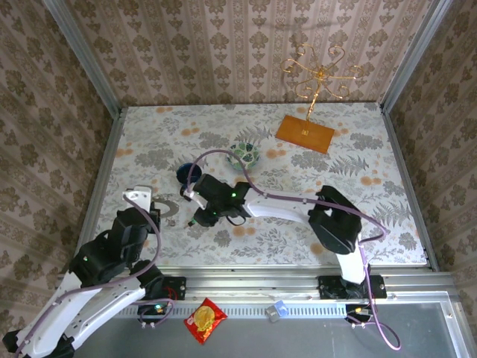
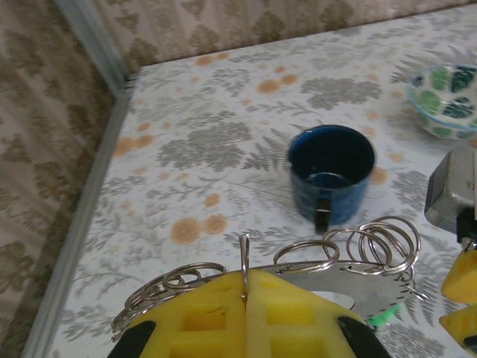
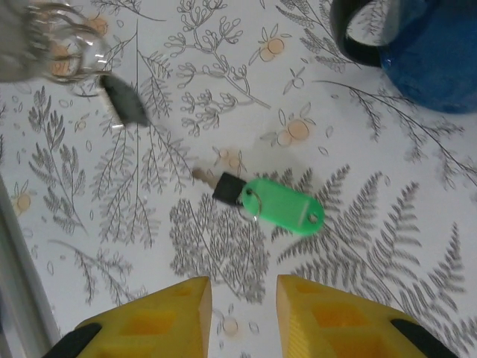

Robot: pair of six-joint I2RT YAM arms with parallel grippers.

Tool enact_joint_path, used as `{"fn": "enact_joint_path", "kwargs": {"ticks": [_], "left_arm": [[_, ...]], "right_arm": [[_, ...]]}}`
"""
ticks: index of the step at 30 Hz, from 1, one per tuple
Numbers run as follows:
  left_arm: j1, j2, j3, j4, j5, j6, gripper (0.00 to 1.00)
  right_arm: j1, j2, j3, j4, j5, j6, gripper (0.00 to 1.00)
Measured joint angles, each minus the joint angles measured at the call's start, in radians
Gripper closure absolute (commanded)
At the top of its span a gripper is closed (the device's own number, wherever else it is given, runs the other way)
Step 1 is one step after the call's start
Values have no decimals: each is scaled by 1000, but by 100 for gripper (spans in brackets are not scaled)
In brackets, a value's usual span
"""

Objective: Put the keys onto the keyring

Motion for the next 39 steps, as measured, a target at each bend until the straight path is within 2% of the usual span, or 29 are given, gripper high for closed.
{"fn": "enact_joint_path", "kwargs": {"ticks": [6,13,39], "left_arm": [[11,-47,8,-27,-113,-59,100],[12,-80,8,-41,-172,-98,100],[12,-79,8,-40,-176,-107,100]], "right_arm": [[-2,127,132,-61,-6,89,70],[-2,229,217,-116,-22,183,71],[-2,330,351,-209,-29,234,76]]}}
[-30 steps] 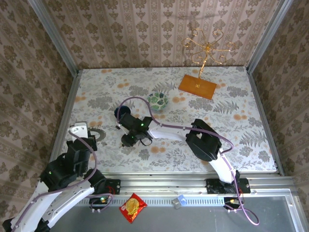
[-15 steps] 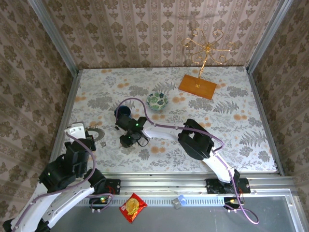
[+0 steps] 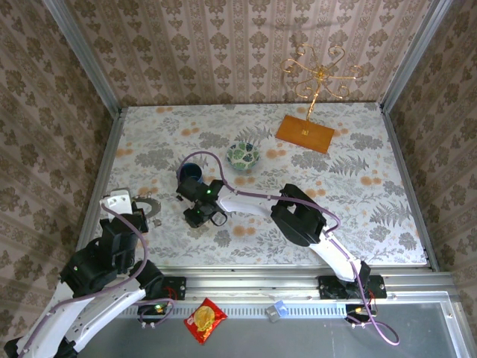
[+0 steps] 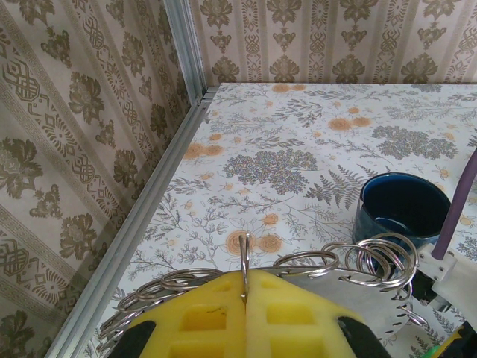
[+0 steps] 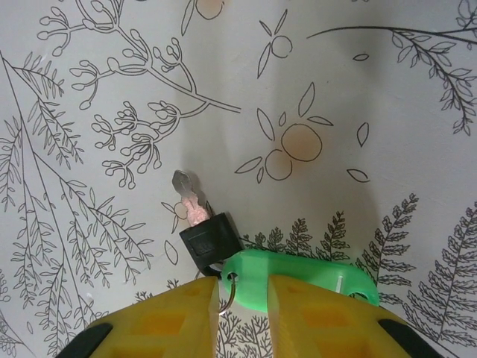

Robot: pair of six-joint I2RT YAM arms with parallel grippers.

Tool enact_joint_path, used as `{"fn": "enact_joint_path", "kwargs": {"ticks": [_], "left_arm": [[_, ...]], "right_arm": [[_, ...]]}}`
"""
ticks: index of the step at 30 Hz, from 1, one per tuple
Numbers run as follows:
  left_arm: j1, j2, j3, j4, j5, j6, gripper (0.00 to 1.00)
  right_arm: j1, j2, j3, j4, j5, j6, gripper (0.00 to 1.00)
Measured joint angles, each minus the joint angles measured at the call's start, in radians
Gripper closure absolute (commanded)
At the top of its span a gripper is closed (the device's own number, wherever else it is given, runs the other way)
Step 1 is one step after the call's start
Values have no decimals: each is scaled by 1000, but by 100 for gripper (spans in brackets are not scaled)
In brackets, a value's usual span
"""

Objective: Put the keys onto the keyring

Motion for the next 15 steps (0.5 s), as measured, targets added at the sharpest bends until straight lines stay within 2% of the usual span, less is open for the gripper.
{"fn": "enact_joint_path", "kwargs": {"ticks": [4,15], "left_arm": [[0,0,0,0,0,0,100],[0,0,0,1,6,0,100]], "right_arm": [[1,14,23,-12,0,0,78],[2,13,23,-53,22,-4,74]]}}
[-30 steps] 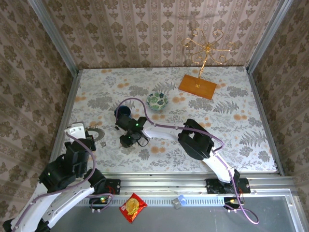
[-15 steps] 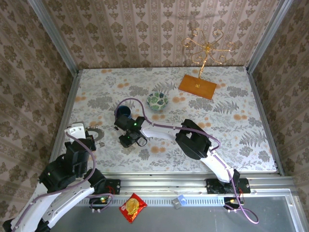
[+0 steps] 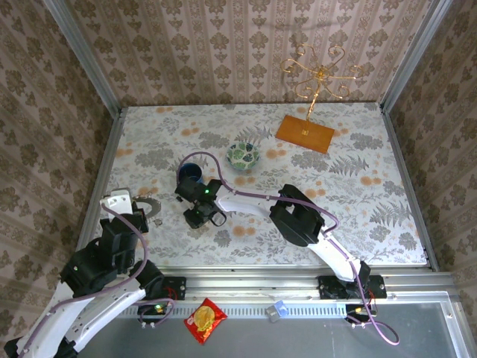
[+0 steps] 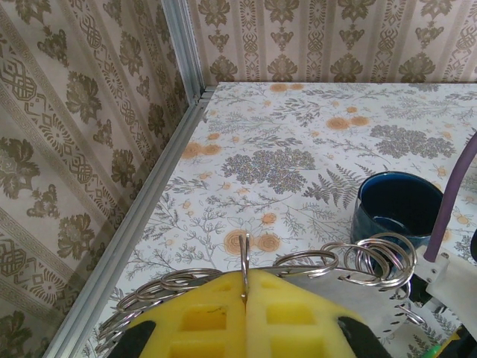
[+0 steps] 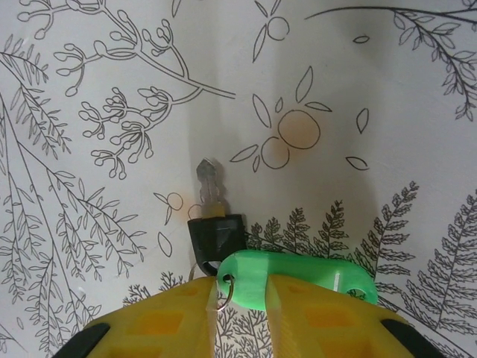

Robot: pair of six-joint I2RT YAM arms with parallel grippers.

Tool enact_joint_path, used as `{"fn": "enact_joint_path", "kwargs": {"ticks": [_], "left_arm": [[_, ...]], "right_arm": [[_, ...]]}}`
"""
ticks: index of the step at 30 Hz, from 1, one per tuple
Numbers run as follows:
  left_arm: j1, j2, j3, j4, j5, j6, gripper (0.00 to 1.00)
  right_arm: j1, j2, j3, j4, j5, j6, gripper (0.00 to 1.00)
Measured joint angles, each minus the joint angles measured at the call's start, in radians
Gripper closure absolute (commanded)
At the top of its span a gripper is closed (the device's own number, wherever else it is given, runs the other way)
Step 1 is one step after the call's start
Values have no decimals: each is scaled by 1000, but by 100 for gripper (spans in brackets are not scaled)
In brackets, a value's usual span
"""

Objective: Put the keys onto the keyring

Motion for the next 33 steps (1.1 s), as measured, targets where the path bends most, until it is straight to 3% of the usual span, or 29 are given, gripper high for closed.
{"fn": "enact_joint_path", "kwargs": {"ticks": [16,21,33], "left_arm": [[7,78,0,57,134,66,100],[7,131,-1,92,267,134,100],[7,235,-40,221,671,274,100]], "right_arm": [[-96,-399,-584,-30,126,20,72],[-126,-510,-721,-68,169,31,71],[-159,-740,-849,-38,184,56,68]]}}
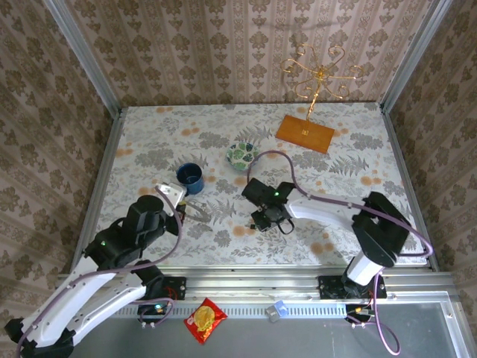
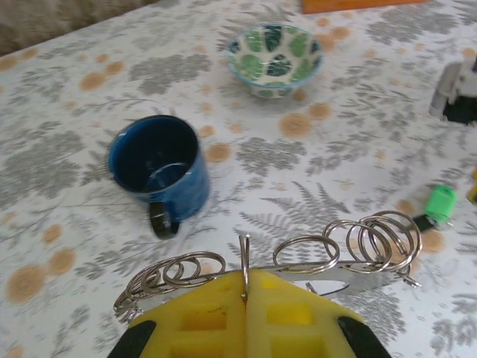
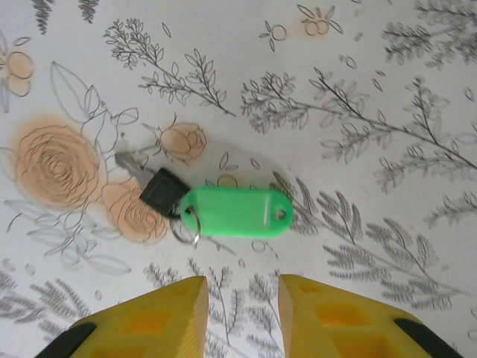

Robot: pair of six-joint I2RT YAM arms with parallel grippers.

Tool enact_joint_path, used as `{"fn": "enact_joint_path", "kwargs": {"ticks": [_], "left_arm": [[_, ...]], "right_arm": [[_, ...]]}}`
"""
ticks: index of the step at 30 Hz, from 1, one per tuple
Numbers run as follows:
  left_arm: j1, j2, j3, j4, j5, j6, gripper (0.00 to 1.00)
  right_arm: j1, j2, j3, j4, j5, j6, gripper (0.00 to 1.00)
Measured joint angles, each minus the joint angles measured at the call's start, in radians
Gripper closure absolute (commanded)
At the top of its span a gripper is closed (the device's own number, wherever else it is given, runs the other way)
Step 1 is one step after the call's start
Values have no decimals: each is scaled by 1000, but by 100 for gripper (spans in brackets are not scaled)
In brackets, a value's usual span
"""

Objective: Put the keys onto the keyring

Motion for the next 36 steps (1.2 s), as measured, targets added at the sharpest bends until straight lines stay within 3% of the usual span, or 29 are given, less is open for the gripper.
{"fn": "enact_joint_path", "kwargs": {"ticks": [6,11,23,36], "left_arm": [[-1,16,-58,57,139,78,100],[-10,32,-96,94,217,145,100],[-25,74,-120,144,285,212,100],[-45,111,-138,195,328,274,100]], "right_arm": [[0,-175,-145,110,-34,134,68],[29,-192,-205,201,-62,284,68],[58,-27,-154,259,-69,355,69],[38,46,-126,262,-43,356,72]]}}
